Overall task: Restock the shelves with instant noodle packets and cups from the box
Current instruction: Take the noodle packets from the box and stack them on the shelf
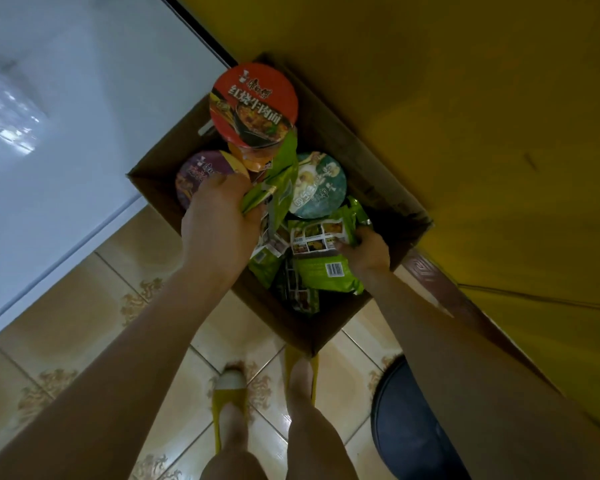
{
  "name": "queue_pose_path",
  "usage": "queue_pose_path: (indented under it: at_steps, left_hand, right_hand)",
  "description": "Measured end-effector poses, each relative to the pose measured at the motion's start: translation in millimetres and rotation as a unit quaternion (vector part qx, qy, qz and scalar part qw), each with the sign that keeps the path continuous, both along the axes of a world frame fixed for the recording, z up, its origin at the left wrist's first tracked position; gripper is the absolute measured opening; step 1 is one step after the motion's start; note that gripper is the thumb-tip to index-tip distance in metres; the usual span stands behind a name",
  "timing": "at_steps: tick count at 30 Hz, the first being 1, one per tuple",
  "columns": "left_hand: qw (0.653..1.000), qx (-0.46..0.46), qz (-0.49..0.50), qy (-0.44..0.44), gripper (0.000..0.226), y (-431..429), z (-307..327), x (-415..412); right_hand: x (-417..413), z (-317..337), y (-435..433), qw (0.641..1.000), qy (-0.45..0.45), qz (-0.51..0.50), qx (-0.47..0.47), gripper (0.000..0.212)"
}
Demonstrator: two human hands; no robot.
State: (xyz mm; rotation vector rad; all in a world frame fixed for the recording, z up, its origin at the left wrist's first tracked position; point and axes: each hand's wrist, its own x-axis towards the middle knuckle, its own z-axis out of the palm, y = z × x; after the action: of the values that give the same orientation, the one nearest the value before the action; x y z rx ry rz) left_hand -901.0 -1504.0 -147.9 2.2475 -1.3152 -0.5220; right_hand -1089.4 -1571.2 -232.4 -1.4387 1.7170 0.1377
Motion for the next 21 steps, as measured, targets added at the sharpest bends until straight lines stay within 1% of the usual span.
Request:
queue_pose_path:
  at_steps: [1,4,6,8,10,14,21]
  left_hand:
    - [1.000,-0.003,0.005,0.004,0.018,2,12,1]
    - [1.000,-0.015,0.017,0.007,0.019,13,53,6]
    - [0.999,-0.030,0.027,0.009,0.020,23,83,10]
    - [0.998,-0.040,0.046,0.017,0.021,35,115,17]
    - [0.997,-0.034,0.061,0.018,0.023,45,145,25]
    - [0.996,-0.008,0.088,0.002,0.023,72,208,53]
    - [0.982,-0.015,0.178,-0.061,0.024,127,297,102]
  right_hand:
    - [1,15,5,1.000,0.003,0.029,-0.008,0.020]
    - [6,62,16,0.994,0.007,0.090,-0.058,0.021]
    - [11,99,19,0.991,-0.010,0.102,-0.087,0.021]
    - [20,139,21,0.989,-0.036,0.107,-0.096,0.020]
    - [31,174,23,0.984,-0.044,0.133,-0.111,0.020]
    - [61,242,31,0.964,-0.047,0.203,-0.164,0.024]
    - [122,337,48,0.925,-0.113,0.290,-0.218,0.026]
